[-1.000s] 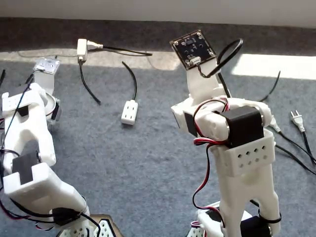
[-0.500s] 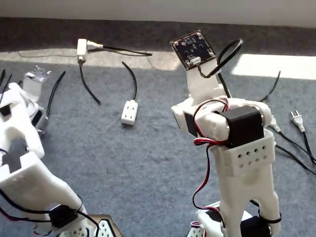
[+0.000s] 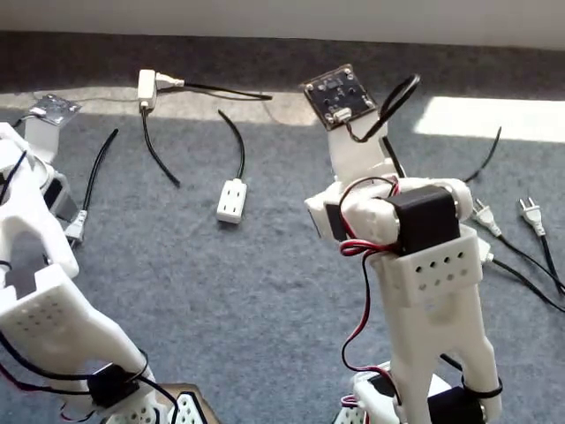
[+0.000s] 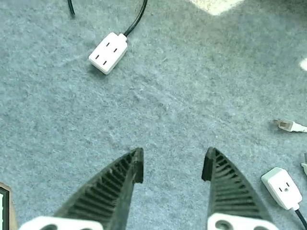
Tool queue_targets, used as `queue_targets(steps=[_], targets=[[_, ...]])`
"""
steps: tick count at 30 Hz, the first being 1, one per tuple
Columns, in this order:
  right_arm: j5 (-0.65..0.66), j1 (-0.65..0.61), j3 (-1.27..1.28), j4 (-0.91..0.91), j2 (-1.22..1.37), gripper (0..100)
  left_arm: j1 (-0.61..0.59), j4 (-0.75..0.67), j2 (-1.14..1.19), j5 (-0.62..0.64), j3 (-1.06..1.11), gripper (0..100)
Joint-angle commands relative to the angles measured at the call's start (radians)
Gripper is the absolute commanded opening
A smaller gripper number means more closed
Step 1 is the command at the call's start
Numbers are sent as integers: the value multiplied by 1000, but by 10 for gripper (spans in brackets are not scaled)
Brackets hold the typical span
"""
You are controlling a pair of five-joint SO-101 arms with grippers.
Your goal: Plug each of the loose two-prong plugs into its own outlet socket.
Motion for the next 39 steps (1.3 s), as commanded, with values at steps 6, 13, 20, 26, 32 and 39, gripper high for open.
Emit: queue_targets(steps=[6, 13, 20, 26, 32, 39], targets=[[8, 12, 47, 30, -25, 206, -5, -78, 79, 29, 16, 174], [8, 12, 48, 30, -25, 206, -8, -112, 140, 61, 24, 87], [8, 12, 48, 30, -25, 206, -10, -54, 174, 64, 31, 86], [5, 12, 48, 35, -25, 206, -10, -12, 176, 64, 31, 85], [3, 12, 48, 36, -25, 206, -24, -12, 177, 64, 45, 91], [3, 12, 48, 36, -25, 206, -28, -18, 166, 117, 84, 185]])
